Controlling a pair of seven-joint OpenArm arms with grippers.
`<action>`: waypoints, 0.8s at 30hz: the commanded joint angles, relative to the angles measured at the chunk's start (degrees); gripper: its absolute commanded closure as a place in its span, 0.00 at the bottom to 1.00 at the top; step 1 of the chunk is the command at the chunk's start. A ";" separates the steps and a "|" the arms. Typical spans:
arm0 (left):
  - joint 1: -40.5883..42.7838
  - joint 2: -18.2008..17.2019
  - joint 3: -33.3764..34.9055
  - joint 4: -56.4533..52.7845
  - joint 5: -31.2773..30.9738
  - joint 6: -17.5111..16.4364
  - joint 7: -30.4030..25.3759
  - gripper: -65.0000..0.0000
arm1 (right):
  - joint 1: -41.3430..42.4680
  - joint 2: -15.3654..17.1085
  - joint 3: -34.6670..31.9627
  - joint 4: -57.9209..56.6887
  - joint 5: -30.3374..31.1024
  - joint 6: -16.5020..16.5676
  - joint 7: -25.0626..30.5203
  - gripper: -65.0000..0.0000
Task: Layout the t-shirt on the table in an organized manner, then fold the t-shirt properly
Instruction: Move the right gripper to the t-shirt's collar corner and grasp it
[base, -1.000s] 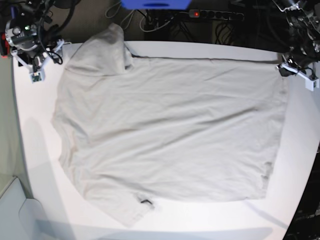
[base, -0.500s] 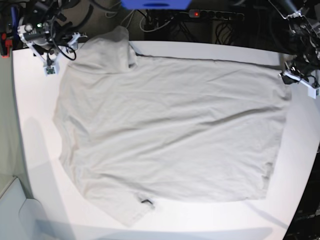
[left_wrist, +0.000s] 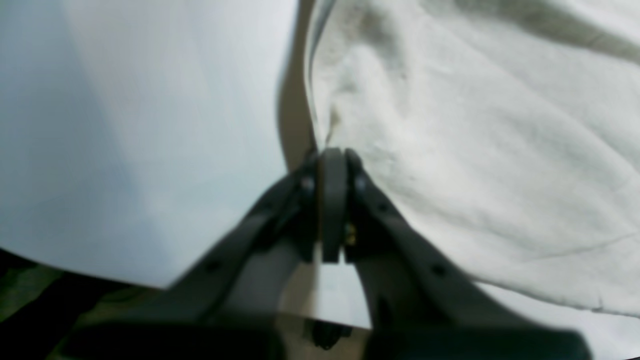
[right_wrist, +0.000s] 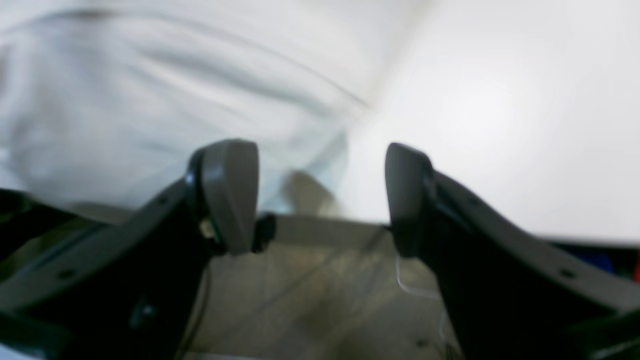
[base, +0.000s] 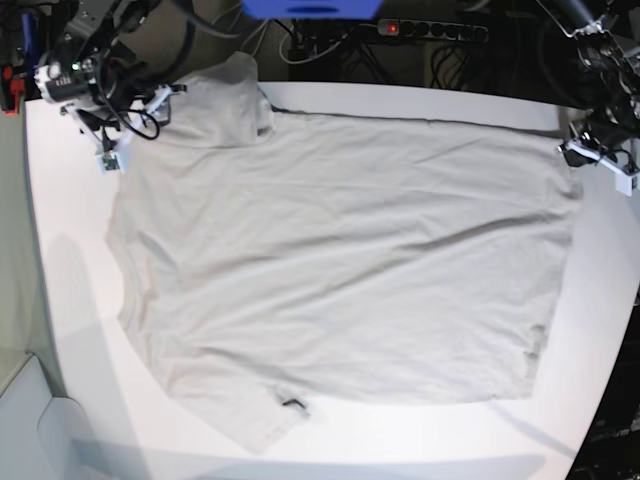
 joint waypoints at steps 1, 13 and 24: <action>-0.08 -0.99 -0.14 0.74 -1.02 0.26 -0.74 0.99 | -0.17 0.23 -0.56 0.70 0.67 0.21 0.42 0.38; -0.08 -0.99 -0.23 0.92 -1.02 0.43 -0.74 0.99 | -5.88 0.23 -4.16 0.17 5.42 0.21 0.42 0.38; -0.43 -0.99 -0.14 1.18 -1.02 0.61 -0.65 0.99 | -7.81 0.23 -4.16 0.00 8.32 0.21 0.68 0.38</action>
